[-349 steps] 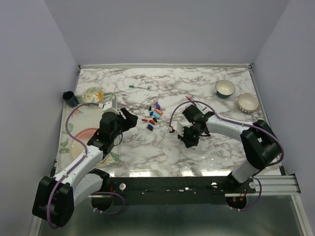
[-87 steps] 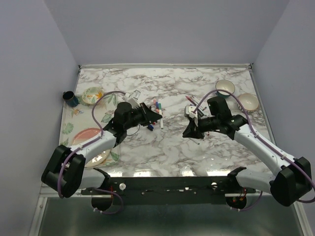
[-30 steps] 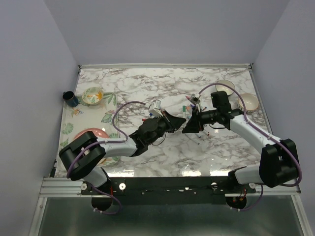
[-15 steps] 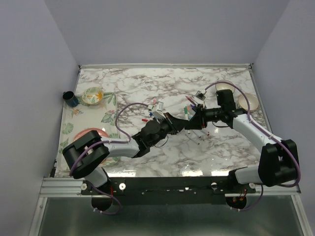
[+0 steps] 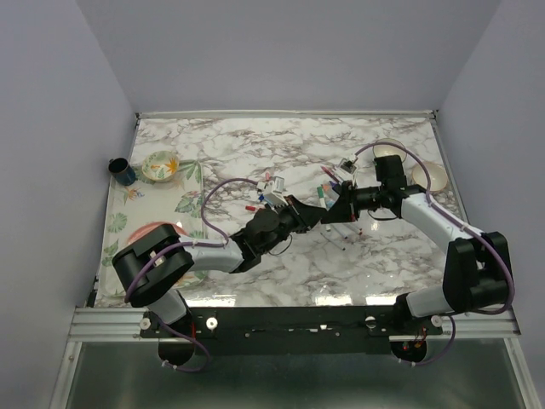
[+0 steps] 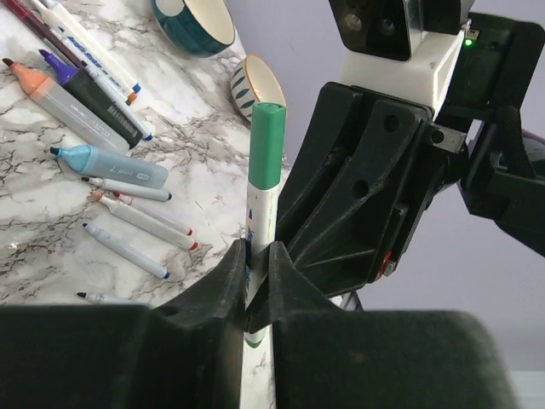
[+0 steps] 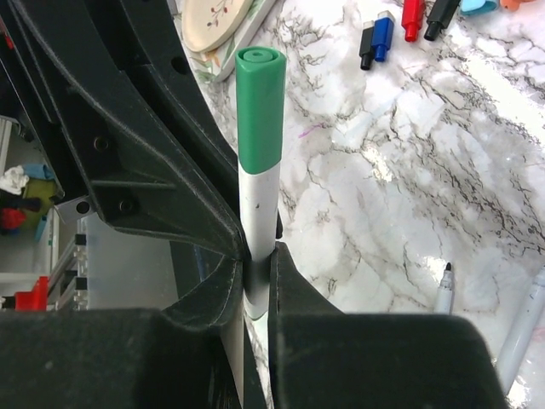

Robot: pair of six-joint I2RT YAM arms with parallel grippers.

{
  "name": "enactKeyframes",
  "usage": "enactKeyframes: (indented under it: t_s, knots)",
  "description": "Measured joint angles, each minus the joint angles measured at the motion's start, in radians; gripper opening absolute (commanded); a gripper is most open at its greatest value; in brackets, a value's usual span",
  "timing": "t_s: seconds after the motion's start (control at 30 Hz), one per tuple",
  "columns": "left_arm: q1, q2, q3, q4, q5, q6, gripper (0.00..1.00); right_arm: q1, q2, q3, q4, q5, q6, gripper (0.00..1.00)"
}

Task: Open the pen caps
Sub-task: Open the pen cap, then place the pen cap on the table with the left arm

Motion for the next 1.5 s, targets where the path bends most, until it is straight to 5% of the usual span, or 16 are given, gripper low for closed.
enactKeyframes:
  t_s: [0.07, 0.17, 0.4, 0.73, 0.83, 0.87, 0.93, 1.2, 1.33, 1.5]
  knots:
    - [0.000, 0.000, 0.000, 0.001, -0.001, 0.006, 0.51, 0.000, 0.004, 0.013, -0.027, -0.002, -0.029, 0.01]
    - [0.002, -0.013, -0.010, 0.024, -0.001, 0.031, 0.61, 0.002, 0.011, 0.039, -0.090, -0.015, -0.110, 0.01]
    - [0.037, -0.071, -0.018, 0.035, 0.039, 0.069, 0.61, 0.002, 0.072, 0.117, -0.288, -0.064, -0.359, 0.01]
    - [0.076, -0.064, -0.003, 0.028, 0.088, 0.084, 0.44, 0.002, 0.086, 0.127, -0.401, -0.098, -0.475, 0.01]
    - [0.080, -0.045, 0.027, 0.027, 0.115, 0.087, 0.31, 0.002, 0.092, 0.130, -0.414, -0.100, -0.485, 0.01]
    - [0.081, -0.036, 0.039, 0.030, 0.132, 0.090, 0.15, 0.002, 0.093, 0.130, -0.417, -0.100, -0.487, 0.01]
    - [0.087, -0.021, 0.049, 0.033, 0.157, 0.096, 0.00, 0.002, 0.093, 0.130, -0.424, -0.104, -0.490, 0.01]
    - [0.160, 0.003, 0.061, 0.044, 0.292, 0.094, 0.00, 0.000, 0.106, 0.143, -0.441, -0.098, -0.523, 0.00]
    - [0.255, -0.064, 0.080, -0.084, 0.403, 0.089, 0.00, 0.003, 0.120, 0.181, -0.402, -0.103, -0.547, 0.01]
    - [0.415, -0.196, 0.240, -0.323, 0.192, 0.203, 0.00, 0.005, 0.131, 0.177, -0.467, -0.087, -0.570, 0.01]
